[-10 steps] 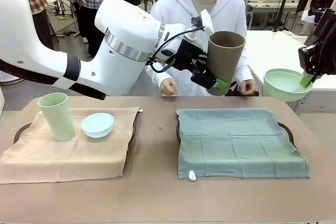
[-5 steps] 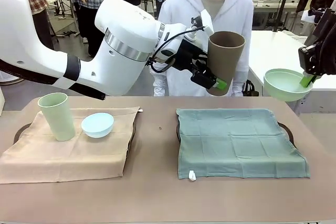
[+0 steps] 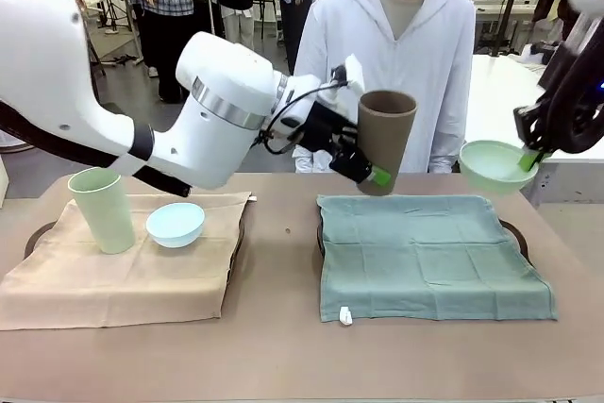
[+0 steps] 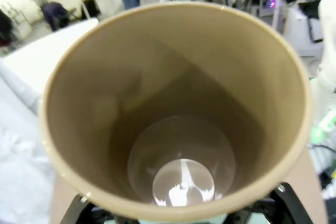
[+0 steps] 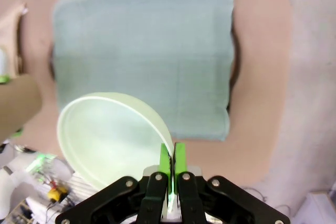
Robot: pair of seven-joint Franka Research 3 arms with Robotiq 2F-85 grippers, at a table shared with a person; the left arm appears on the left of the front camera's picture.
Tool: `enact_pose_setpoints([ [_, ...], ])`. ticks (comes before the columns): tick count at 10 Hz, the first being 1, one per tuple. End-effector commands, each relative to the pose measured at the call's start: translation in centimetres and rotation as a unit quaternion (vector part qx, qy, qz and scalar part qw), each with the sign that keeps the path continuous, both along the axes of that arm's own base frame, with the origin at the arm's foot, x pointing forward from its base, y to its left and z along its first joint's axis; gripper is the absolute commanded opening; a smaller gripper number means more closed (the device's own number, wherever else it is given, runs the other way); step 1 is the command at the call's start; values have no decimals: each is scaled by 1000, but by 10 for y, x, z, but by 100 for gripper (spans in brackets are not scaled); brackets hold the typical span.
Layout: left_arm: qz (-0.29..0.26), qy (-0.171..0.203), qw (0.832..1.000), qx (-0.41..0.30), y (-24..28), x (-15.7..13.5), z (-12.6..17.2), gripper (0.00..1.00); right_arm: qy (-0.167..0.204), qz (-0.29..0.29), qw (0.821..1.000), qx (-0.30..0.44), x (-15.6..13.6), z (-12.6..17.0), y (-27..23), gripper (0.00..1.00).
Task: Set up a tray with a mat and arrange the tableware.
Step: Place the Picnic Bowl and Reusable plastic cup back onto the Handle tray in front of the human's position.
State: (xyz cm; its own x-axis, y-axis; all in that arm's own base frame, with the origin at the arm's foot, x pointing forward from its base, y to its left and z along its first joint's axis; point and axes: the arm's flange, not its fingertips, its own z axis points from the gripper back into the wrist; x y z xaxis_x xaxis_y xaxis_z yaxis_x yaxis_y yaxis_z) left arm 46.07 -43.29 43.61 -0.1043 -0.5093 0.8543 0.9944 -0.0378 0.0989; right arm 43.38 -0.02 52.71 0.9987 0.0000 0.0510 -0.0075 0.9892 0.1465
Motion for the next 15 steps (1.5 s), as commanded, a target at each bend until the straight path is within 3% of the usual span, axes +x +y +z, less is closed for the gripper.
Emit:
enact_pose_setpoints([
  [1,-14,19,999,-37,7,15,-32,81,1,10,1000,-19,19,-33,7,4],
  [4,-41,24,997,-54,6,29,-69,81,4,12,1000,-24,35,-70,13,4],
  [6,-31,2,999,-17,1,20,-61,81,14,8,1000,-14,34,-68,12,4],
  [7,-33,34,998,-32,5,28,-75,81,14,8,1000,-14,34,-68,12,4],
  [8,-33,34,998,-32,5,28,-75,81,14,8,1000,-14,34,-68,12,4],
  [11,-79,-10,996,-42,-8,24,-81,81,10,40,999,-14,42,-93,17,4],
  [15,-104,-5,994,-14,-33,43,-117,81,19,65,998,-11,54,-126,29,4],
])
